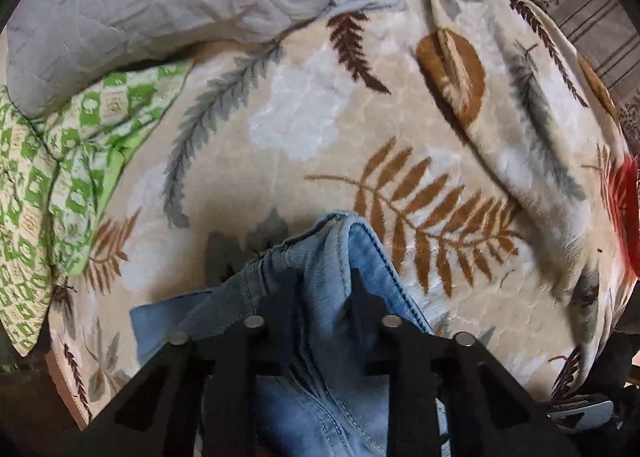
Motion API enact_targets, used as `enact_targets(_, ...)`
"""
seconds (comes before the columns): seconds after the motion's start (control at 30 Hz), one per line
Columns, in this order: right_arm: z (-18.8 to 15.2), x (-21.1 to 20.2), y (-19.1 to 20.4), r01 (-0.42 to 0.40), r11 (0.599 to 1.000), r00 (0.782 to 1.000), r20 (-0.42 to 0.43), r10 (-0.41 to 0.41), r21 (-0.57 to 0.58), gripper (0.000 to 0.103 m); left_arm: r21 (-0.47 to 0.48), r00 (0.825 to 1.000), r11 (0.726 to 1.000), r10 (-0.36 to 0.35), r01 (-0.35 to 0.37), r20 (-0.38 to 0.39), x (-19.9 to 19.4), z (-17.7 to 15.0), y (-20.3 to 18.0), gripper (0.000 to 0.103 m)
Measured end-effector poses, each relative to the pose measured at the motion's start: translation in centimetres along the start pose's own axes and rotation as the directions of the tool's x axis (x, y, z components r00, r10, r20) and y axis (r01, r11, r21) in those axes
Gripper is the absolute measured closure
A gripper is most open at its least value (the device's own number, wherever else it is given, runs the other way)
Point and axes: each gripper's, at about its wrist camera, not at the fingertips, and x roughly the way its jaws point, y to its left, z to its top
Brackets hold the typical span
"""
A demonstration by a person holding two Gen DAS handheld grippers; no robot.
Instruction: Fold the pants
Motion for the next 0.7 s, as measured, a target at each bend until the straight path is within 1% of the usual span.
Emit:
enact_targets(0.13,-1.8,0.7,-0.1,0.018,1.0,1.0,-0.024,-0.019,-0.009,0.077,-0.004,1.0,1.0,0.008,-0.008,-0.015,1.4,0.1,-0.7,0.082)
enact_targets(0.3,-2.0,1.2,-0.8,0.02,1.0,0.999,-0.048,-0.019,0.021,0.077,-0.012,0.998,0.999,0.035,-0.036,-0.043,3.0,0.7,-1.1,0.082)
enact_targets(0.4,-2.0,1.3,-0.8,0.025,0.999,0.998,-0.061,-0.024,0.02,0.077,-0.004,0.998,0.999,0.049,-0.049,-0.041,3.3,0.7,-1.5,0.081)
enact_targets(0.53,-1.9,1.4,-0.8,0.037,0.999,0.997,-0.073,-0.035,0.022,0.077,-0.04,0.999,0.999,0.01,-0.012,-0.044,3.4,0.7,-0.8,0.08)
enact_targets(0.6,-1.7,1.4,-0.8,0.039,0.999,0.997,-0.074,-0.038,0.018,0.076,-0.05,0.999,0.999,0.009,-0.011,-0.035,3.2,0.5,-0.5,0.076)
enact_targets(0.63,-1.5,1.2,-0.6,0.045,0.999,0.997,-0.07,-0.044,0.009,0.072,-0.047,1.0,0.999,0.003,-0.004,-0.019,2.9,0.3,-0.6,0.07)
enact_targets(0.67,-1.4,0.9,-0.5,0.055,0.998,0.996,-0.065,-0.055,0.002,0.067,-0.042,1.0,0.999,0.001,0.0,0.016,2.3,0.0,-0.4,0.051)
enact_targets(0.7,-1.3,0.6,-0.3,0.064,0.998,0.996,-0.063,-0.064,-0.001,0.062,-0.042,0.998,0.999,-0.019,0.021,0.061,1.2,-0.5,-0.4,0.032)
